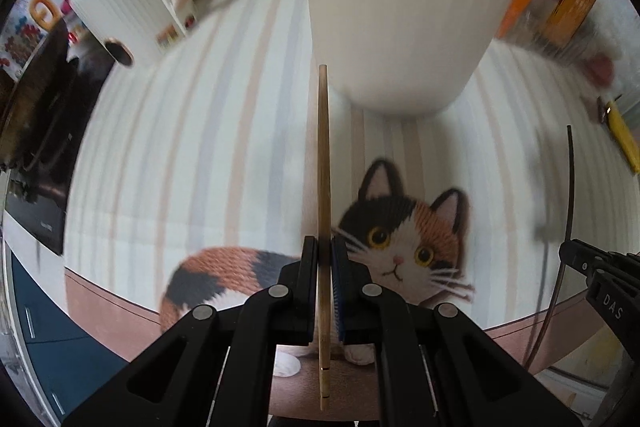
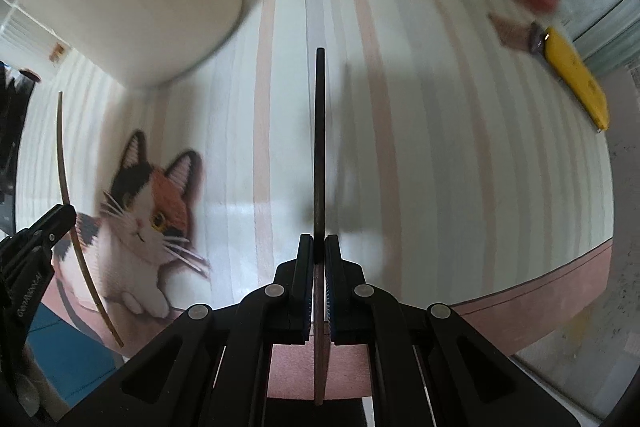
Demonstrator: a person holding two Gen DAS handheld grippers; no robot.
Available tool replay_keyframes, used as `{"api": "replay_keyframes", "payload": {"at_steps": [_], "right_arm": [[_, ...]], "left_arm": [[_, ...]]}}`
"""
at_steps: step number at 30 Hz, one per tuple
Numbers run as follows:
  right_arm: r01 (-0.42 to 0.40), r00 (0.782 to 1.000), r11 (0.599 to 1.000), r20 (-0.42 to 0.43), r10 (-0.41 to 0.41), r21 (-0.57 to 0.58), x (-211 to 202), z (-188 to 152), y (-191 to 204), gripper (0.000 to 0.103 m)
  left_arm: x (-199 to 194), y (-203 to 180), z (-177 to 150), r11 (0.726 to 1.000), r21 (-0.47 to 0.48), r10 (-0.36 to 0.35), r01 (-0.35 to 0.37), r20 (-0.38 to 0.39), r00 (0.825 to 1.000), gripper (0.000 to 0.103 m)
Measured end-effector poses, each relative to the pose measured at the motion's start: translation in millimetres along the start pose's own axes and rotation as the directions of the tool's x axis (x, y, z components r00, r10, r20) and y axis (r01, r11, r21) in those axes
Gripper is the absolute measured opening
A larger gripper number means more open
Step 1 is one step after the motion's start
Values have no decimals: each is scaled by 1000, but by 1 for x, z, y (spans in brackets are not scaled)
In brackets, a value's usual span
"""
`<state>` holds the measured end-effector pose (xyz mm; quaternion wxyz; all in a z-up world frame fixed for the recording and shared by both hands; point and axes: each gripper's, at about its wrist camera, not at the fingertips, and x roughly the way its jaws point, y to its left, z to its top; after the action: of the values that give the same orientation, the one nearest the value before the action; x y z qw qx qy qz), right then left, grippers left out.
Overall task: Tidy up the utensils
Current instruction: 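Lift both chopsticks and carry them over the beige holder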
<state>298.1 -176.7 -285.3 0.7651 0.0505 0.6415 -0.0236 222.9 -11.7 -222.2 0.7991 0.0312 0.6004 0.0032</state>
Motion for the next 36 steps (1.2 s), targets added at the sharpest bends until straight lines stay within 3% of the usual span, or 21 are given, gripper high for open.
{"api": "replay_keyframes", "payload": {"at_steps": [12,17,26,36], "right_arm": [[-37,977,999,211,31,24,-78,11,-5,5],[-28,950,999,313,16,34,-105,21,-5,5],[-41,900,999,436,23,32,-149,27,-1,5],[-115,864,993,491,112,-23,-217,41,5,5]], "left_arm": [[-64,20,15,998,-43,-30,37,167,985,4],[-90,23,25,999,-44,9,2,257,966,4],[-131,33,39,998,-61,10,12,358,934,4],[-196,44,55,994,-100,1,49,450,893,4]]}}
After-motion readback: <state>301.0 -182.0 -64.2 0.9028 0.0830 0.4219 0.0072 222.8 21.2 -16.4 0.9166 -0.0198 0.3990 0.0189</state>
